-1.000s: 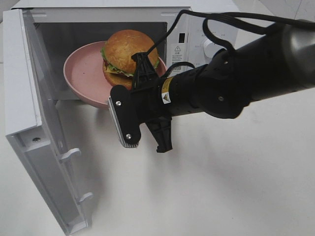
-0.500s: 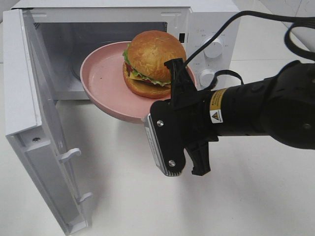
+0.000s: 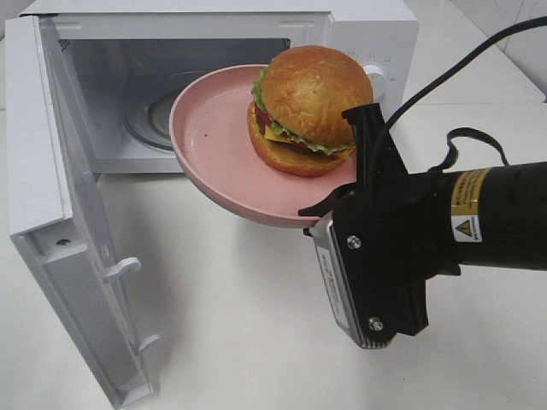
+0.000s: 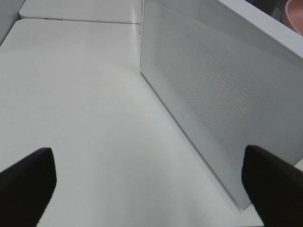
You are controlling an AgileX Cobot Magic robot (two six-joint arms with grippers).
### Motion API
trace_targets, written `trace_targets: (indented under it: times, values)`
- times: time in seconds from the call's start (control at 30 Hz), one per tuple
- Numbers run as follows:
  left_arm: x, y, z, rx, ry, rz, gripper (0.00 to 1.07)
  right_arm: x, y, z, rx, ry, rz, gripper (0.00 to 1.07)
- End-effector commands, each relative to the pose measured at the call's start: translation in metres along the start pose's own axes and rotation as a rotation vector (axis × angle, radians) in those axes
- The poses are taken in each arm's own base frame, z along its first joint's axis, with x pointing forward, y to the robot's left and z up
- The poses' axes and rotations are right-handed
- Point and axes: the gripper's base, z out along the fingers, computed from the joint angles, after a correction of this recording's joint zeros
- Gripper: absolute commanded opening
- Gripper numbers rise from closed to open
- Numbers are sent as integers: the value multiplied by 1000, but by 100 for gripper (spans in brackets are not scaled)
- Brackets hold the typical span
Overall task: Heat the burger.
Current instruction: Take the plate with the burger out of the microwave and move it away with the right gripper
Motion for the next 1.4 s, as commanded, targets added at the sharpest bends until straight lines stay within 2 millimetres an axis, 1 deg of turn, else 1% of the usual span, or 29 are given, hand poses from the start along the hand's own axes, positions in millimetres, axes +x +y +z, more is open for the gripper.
trace_targets:
  times: [0.03, 0.07, 0.13, 0.2, 0.23, 0.27, 0.3, 0.33, 0.4, 0.47, 0.5, 0.6, 0.67, 0.77, 0.9, 1.07, 1.1, 1.27, 1.4]
  values:
    - [1, -1, -2, 1, -20, -1, 100, -3, -5, -14, 80, -33, -26, 0]
    - [1, -1, -2, 1, -20, -1, 100, -3, -5, -14, 80, -33, -26, 0]
    - [1, -1, -2, 1, -20, -1, 100, 2, 7, -23, 39, -8, -24, 0]
    - [1, -1, -2, 1, -20, -1, 100, 3, 10, -26, 33, -4, -24, 0]
    - [1, -1, -2, 1, -20, -1, 100, 4, 14, -33, 33, 0, -22, 0]
    - [1, -1, -2, 1, -20, -1, 100, 4, 14, -33, 33, 0, -22, 0]
    - [1, -1, -2, 1, -20, -1, 100, 5, 18, -38, 27, 8, -19, 0]
    - [1, -1, -2, 1, -20, -1, 100, 5, 18, -38, 27, 8, -19, 0]
    - [1, -1, -2, 1, -20, -1, 100, 8, 22, -48, 14, 25, -10, 0]
    - [1, -1, -2, 1, -20, -1, 100, 8, 24, -50, 9, 31, -4, 0]
    - [1, -1, -2, 1, -20, -1, 100, 10, 27, -57, 9, 38, 6, 0]
    - [1, -1, -2, 1, -20, -1, 100, 11, 29, -60, 6, 44, 10, 0]
    - [1, -1, -2, 1, -20, -1, 100, 15, 37, -72, -18, 72, 20, 0]
    - [1, -1, -2, 1, -20, -1, 100, 16, 40, -77, -26, 84, 33, 0]
    - [1, -1, -2, 1, -20, -1, 100, 21, 47, -90, -40, 127, 70, 0]
    - [1, -1, -2, 1, -20, -1, 100, 26, 50, -97, -50, 174, 99, 0]
    - [1, -1, -2, 1, -20, -1, 100, 28, 52, -100, -60, 198, 132, 0]
    - [1, -1, -2, 1, -20, -1, 100, 34, 56, -102, -101, 273, 178, 0]
    - [1, -1, -2, 1, -20, -1, 100, 38, 57, -103, -93, 317, 218, 0]
